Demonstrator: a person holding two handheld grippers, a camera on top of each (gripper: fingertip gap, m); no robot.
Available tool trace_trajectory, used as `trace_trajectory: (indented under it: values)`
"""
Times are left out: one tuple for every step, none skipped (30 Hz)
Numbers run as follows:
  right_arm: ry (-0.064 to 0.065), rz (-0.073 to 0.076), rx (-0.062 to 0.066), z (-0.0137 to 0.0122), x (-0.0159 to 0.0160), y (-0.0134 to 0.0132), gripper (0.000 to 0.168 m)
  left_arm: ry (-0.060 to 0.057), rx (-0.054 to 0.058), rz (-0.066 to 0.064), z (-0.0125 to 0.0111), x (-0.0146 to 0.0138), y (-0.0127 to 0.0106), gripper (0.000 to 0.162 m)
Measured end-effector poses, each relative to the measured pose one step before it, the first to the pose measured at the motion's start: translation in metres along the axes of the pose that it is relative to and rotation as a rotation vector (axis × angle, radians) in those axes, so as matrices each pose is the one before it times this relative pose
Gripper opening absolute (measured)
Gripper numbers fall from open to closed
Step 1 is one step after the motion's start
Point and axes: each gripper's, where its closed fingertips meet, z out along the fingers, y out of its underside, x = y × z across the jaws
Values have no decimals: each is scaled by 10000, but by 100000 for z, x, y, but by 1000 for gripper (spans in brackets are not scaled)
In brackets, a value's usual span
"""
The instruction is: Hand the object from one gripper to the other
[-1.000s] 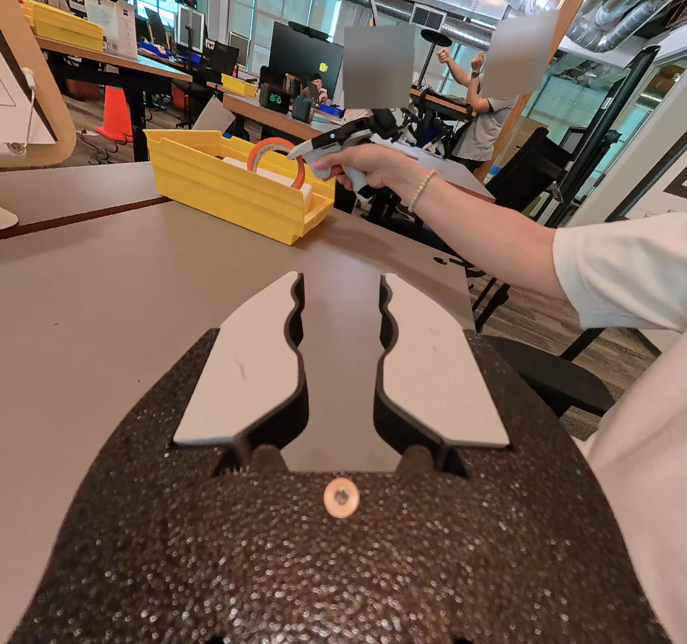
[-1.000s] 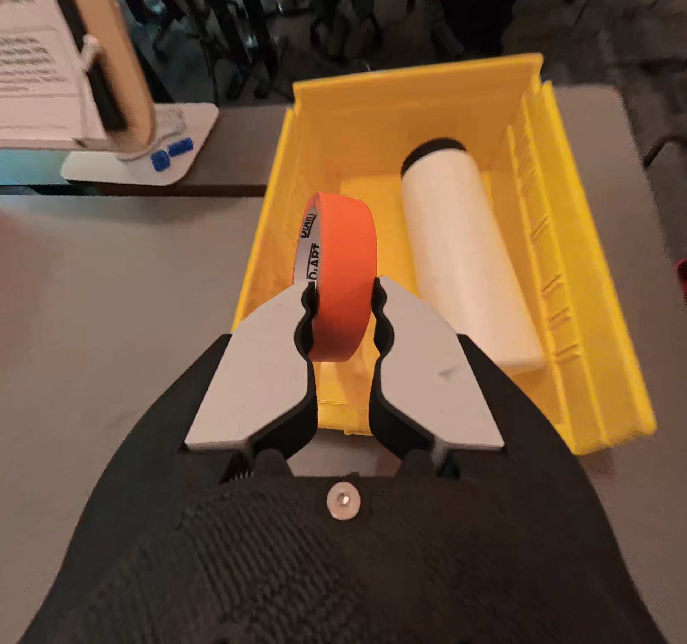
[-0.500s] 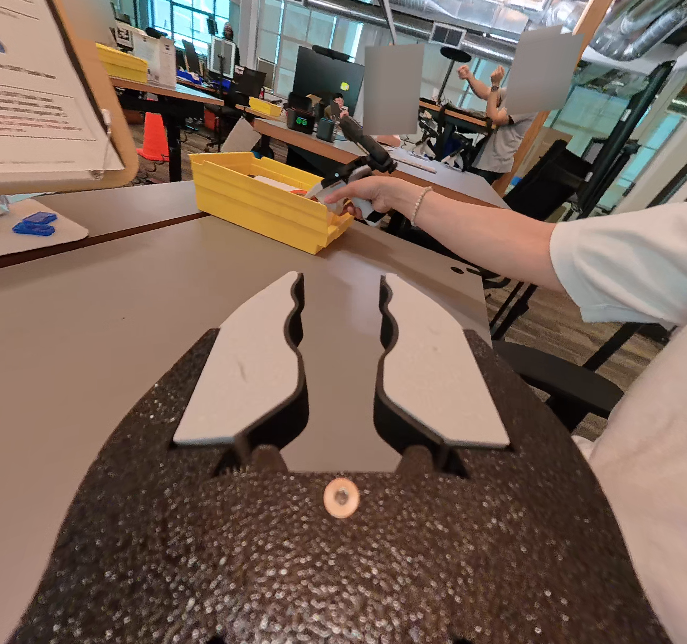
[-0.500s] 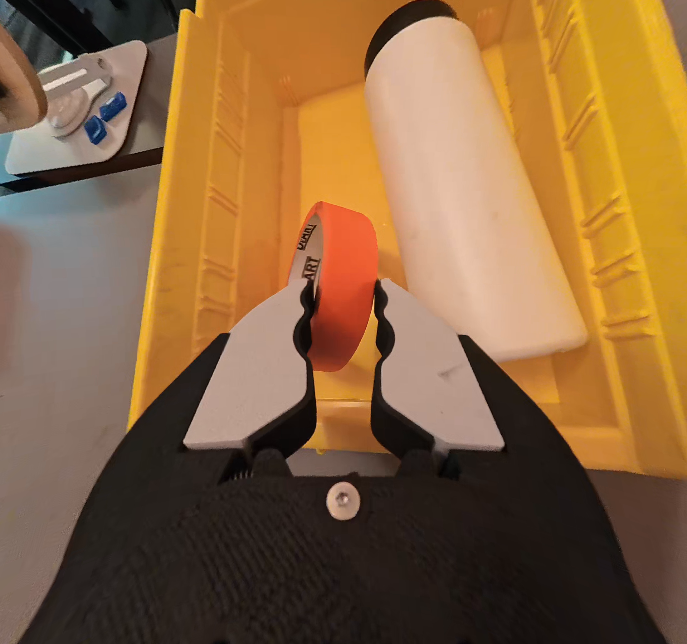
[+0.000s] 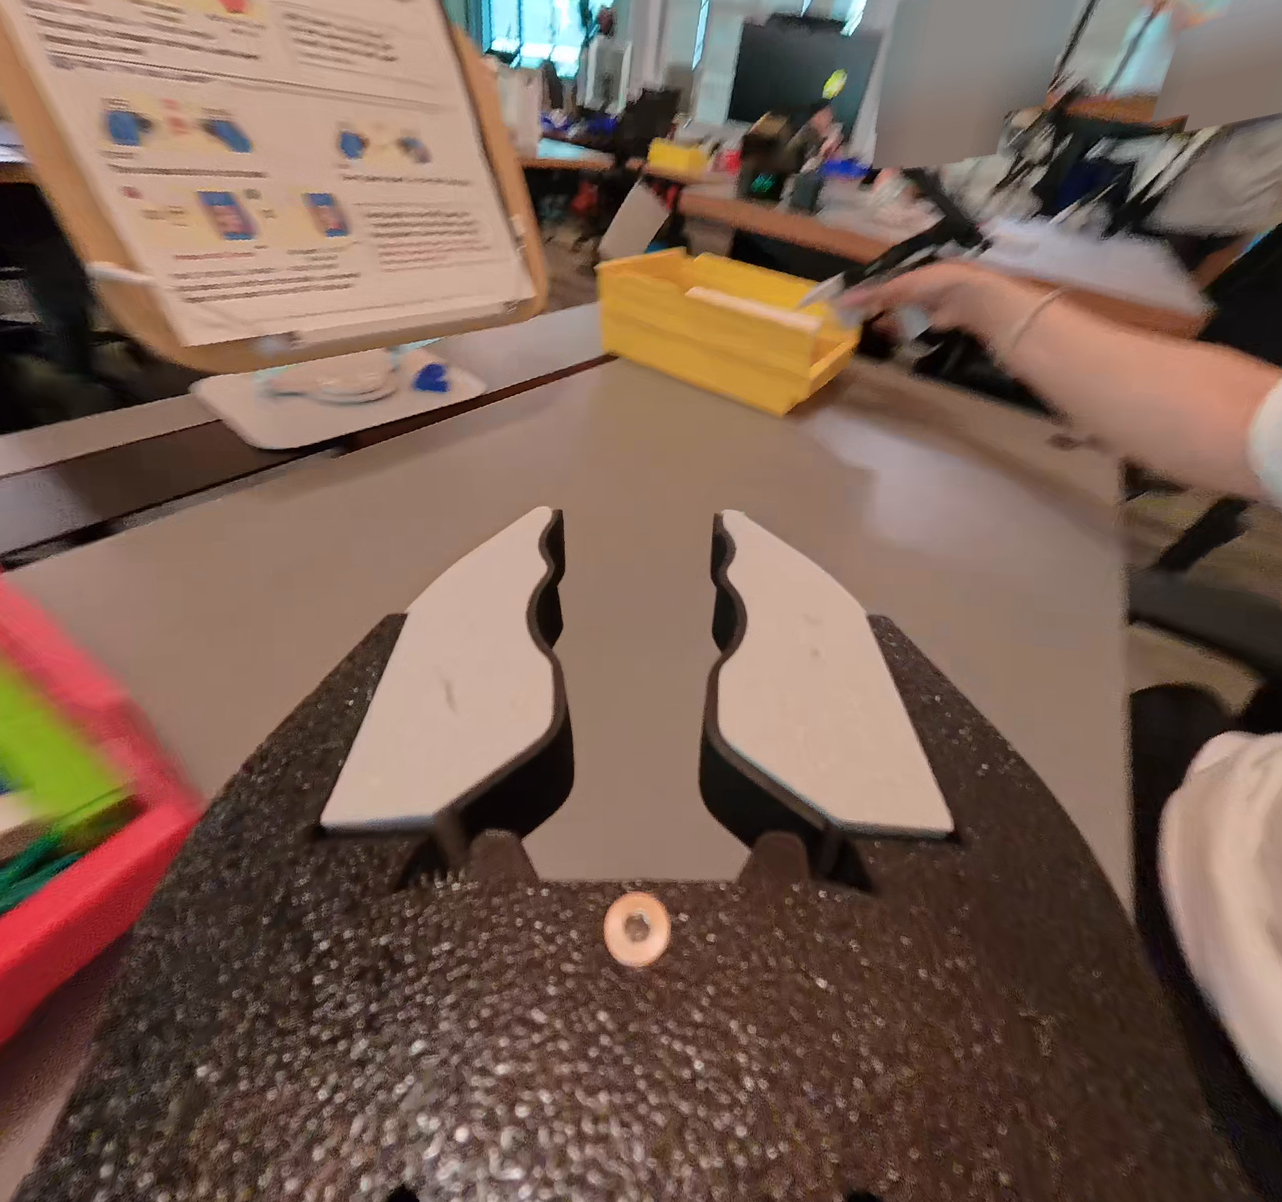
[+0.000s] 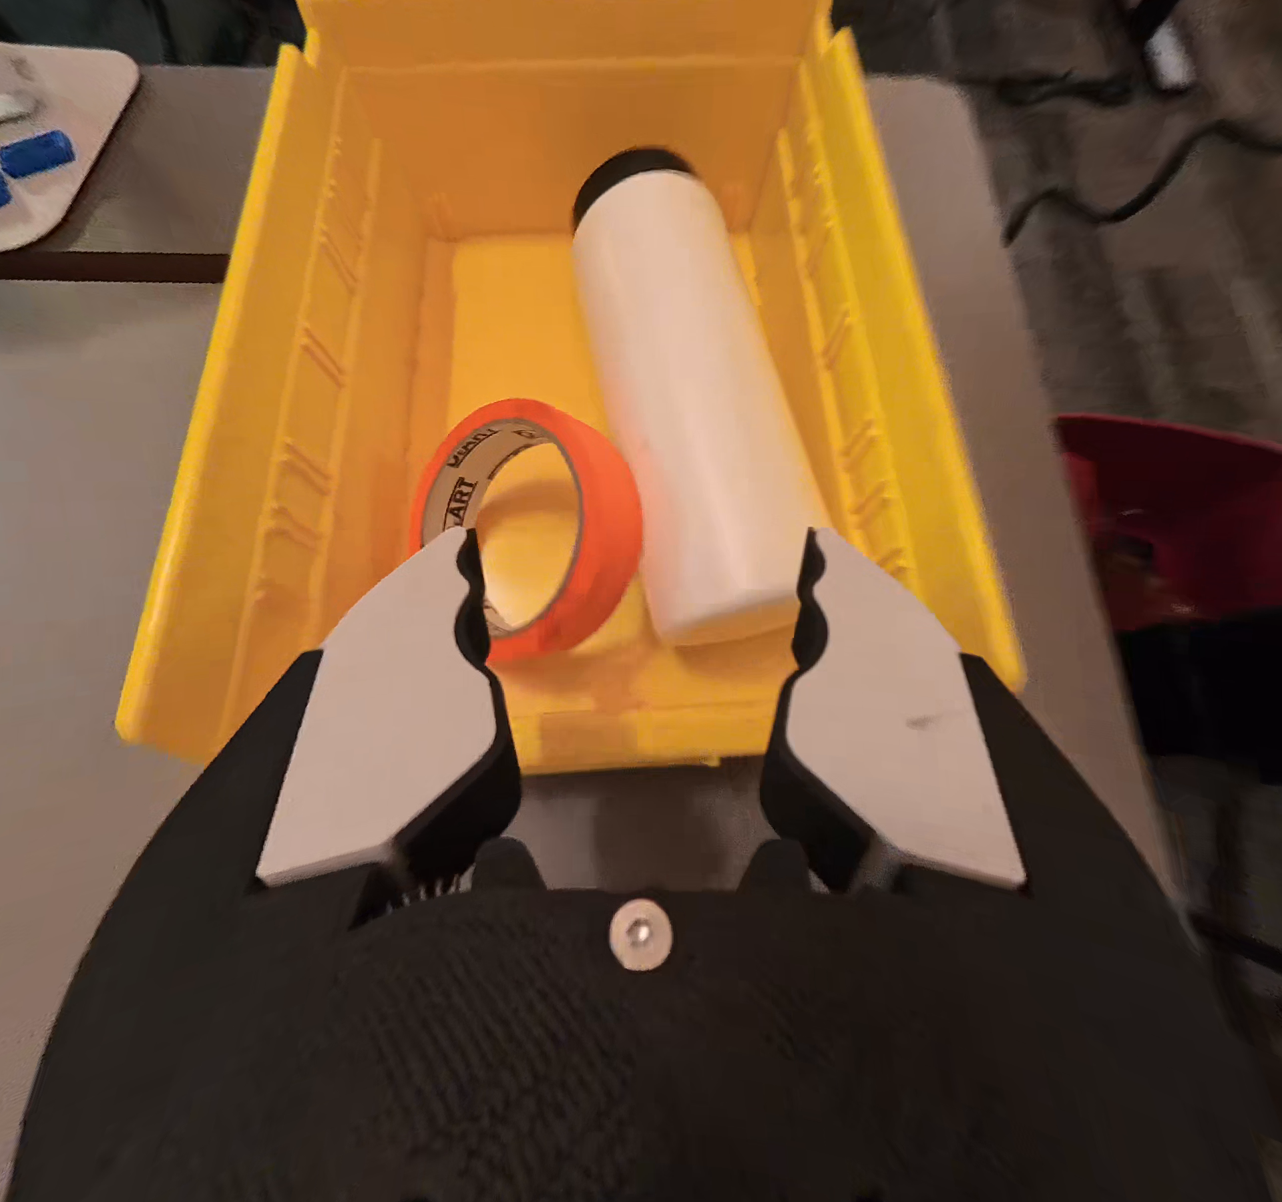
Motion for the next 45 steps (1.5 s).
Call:
trace_trajectory:
  values:
    - [334, -247, 308, -1135, 414, -382, 93, -420, -438, 422, -1107, -1318, 60, 40]
    - [291, -166, 334, -1158, 214, -416, 98, -402, -549, 448, -1024, -1444, 249, 40]
    - [21, -121, 377, -1148, -346, -421, 99, -365, -658, 457, -883, -1544, 475, 41]
    - [-240, -95, 433, -1116, -987, -467, 102, -394, -720, 428, -756, -1688, 666, 44]
    - [-380, -151, 371, -1023, -1441, -344, 104, -451, -760, 383, -613, -1834, 820, 48]
    - [-485, -244, 277, -902, -1803, -168, 105, -435, -761, 375, -486, -1856, 900, 50]
    - [-508, -231, 287, -735, -2000, -182, 107, -368, -742, 371, -338, -1789, 968, 52]
    - [-494, -179, 313, -557, -2096, -233, 107, -304, -736, 324, -254, -1679, 1015, 52]
    - [-490, -168, 300, -353, -2129, -228, 107, -276, -736, 262, -172, -1634, 1051, 51]
    - [-507, -131, 247, -136, -2117, -170, 105, -258, -736, 174, -79, -1599, 1062, 51]
    - [-496, -69, 180, 87, -2018, -99, 104, -188, -744, 97, 17, -1500, 1071, 51]
    - [-472, -21, 107, 264, -1858, -9, 103, -99, -713, 107, 95, -1346, 1004, 51]
    - [-477, -15, 58, 398, -1737, 53, 103, -94, -614, 164, 175, -1258, 829, 50]
    - [-495, -79, 31, 478, -1602, 88, 102, -67, -474, 200, 234, -1102, 564, 49]
    - [-395, -100, 39, 560, -1297, 66, 101, 55, -365, 185, 305, -778, 343, 49]
    - [-252, -62, 24, 569, -923, 47, 101, 177, -299, 105, 387, -475, 158, 49]
    - [-217, -23, -11, 521, -760, 63, 101, 208, -269, 74, 421, -304, 27, 48]
    - [-193, -4, 13, 455, -639, 11, 101, 184, -286, 142, 469, -228, 9, 46]
    - [-151, -7, 65, 376, -527, -34, 100, 191, -291, 216, 538, -99, 16, 45]
    - [-169, -12, 56, 314, -505, -10, 100, 248, -288, 242, 610, 111, 7, 44]
    - [-239, 15, 23, 259, -594, 14, 100, 307, -353, 264, 665, 291, 49, 44]
    - [-271, 15, 23, 215, -647, -32, 99, 275, -461, 284, 715, 316, 188, 44]
    - [-276, -39, 9, 194, -647, -78, 99, 174, -503, 264, 773, 172, 232, 44]
    - [-252, -109, -36, 153, -609, -34, 99, 117, -462, 204, 817, 76, 196, 44]
    - [-145, -176, -76, 95, -461, 27, 99, 121, -429, 146, 833, 43, 184, 43]
    - [-21, -219, -67, 64, -277, 31, 98, 103, -430, 116, 757, -5, 248, 41]
    - [-2, -206, -66, 51, -226, 68, 97, 69, -438, 120, 630, -83, 321, 39]
    - [-72, -177, -101, 52, -291, 119, 97, 32, -370, 114, 479, -137, 275, 37]
    - [-93, -163, -124, 38, -283, 154, 97, 70, -240, 65, 365, -55, 114, 35]
    - [-21, -134, -98, 31, -174, 148, 97, 173, -162, -14, 343, 99, 25, 33]
    - [-9, -98, -52, 46, -142, 106, 97, 174, -167, -108, 351, 128, 24, 31]
    - [-55, -61, -28, 84, -191, 111, 97, 37, -156, -169, 353, -49, 4, 30]
    - [-127, -41, -32, 117, -245, 170, 96, -38, -123, -166, 308, -99, -8, 29]
    - [-121, -6, -39, 144, -186, 183, 96, 30, -103, -155, 200, -6, 42, 26]
    - [-33, 48, -29, 131, -20, 121, 96, 18, -39, -198, 80, -30, 27, 25]
    - [-6, 71, -5, 83, 28, 20, 96, 57, 20, -238, -2, -6, -1, 24]
    - [-15, 61, 54, 13, -4, -99, 95, 53, 13, -204, -61, 39, 89, 24]
    - [-25, 40, 116, -48, -53, -217, 95, -42, 64, -92, -172, -15, 121, 24]
    - [-50, 30, 142, -78, -107, -288, 94, -112, 193, -20, -355, -45, 19, 24]
    - [-72, 26, 144, -79, -166, -304, 93, -126, 326, -47, -603, -60, -109, 23]
    - [-69, 18, 158, -81, -176, -342, 92, -144, 482, -140, -902, -112, -318, 23]
    - [-13, 0, 190, -62, -101, -396, 92, -190, 662, -252, -1199, -215, -585, 23]
    - [57, -23, 248, -33, -44, -494, 92, -143, 812, -376, -1483, -179, -877, 23]
    - [24, -54, 287, -16, -176, -572, 92, -24, 953, -486, -1693, 20, -1208, 23]
    - [-34, -102, 297, 22, -343, -617, 92, 74, 1098, -550, -1819, 270, -1608, 23]
